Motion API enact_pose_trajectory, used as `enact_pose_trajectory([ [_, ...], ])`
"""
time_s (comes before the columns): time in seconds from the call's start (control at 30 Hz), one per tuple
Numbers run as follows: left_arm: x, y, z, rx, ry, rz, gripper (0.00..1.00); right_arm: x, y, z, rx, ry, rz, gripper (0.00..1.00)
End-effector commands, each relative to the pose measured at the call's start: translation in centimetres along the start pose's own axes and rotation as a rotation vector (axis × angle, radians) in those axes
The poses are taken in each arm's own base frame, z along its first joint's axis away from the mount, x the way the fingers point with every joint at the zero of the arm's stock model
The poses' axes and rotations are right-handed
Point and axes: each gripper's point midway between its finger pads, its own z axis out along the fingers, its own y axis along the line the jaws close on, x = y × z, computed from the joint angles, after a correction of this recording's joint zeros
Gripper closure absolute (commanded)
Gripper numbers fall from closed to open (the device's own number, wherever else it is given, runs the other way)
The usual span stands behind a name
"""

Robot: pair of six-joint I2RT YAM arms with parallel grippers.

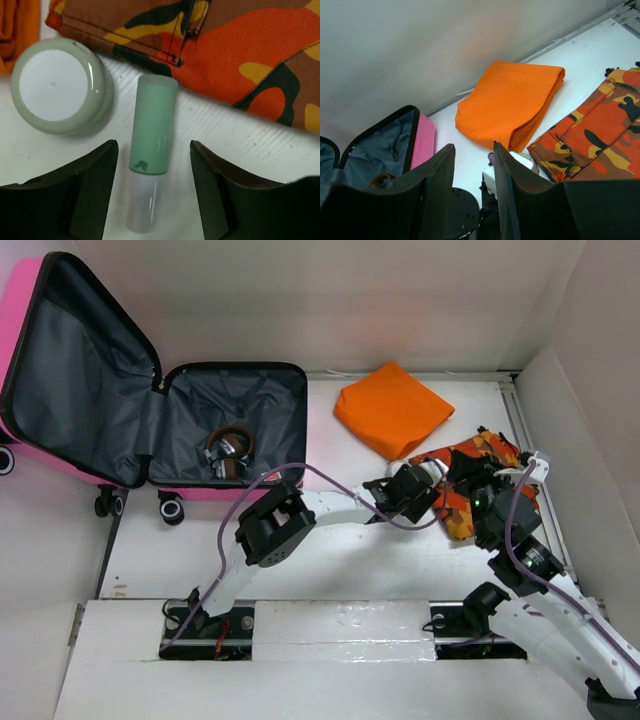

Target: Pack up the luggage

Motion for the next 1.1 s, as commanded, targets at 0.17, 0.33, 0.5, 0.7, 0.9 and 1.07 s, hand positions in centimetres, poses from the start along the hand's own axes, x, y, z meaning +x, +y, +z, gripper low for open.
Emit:
enact_pose_trajectory([
  [0.17,-0.8,1.3,1.4,-0.088,-0.003,0.021,0.89,-0.4,0.6,0.2,-0.017,-0.006,0.017,0.57],
  [0.33,0.4,1.6,-0.9,-0.067,-0.008,-0.005,1.00,-0.6,0.6,0.0,-0.021,-0.012,0.013,0.57],
  [0.5,1.3,0.7,-1.4,-0.013,0.036,0.003,0.82,-0.5,0.8,0.0,-0.032,-0.005,0.013,0.57],
  [0.7,2.9,0.9,0.5,-0.046,0.100,0.020,0.81,-0.7,0.9,0.0,-0.035,-0.011,0.019,0.57],
  [0.9,3.0,0.8,1.1,-0.045,0.096,0.019,0.70,-0.9,0.9,-0.1,-0.039,-0.018,0.025,0.57],
  [1.07,4.0,1.5,1.6,-0.045,0.117,-0.010,0.62,-0.9,0.9,-0.1,-0.039,-0.018,0.025,0.57],
])
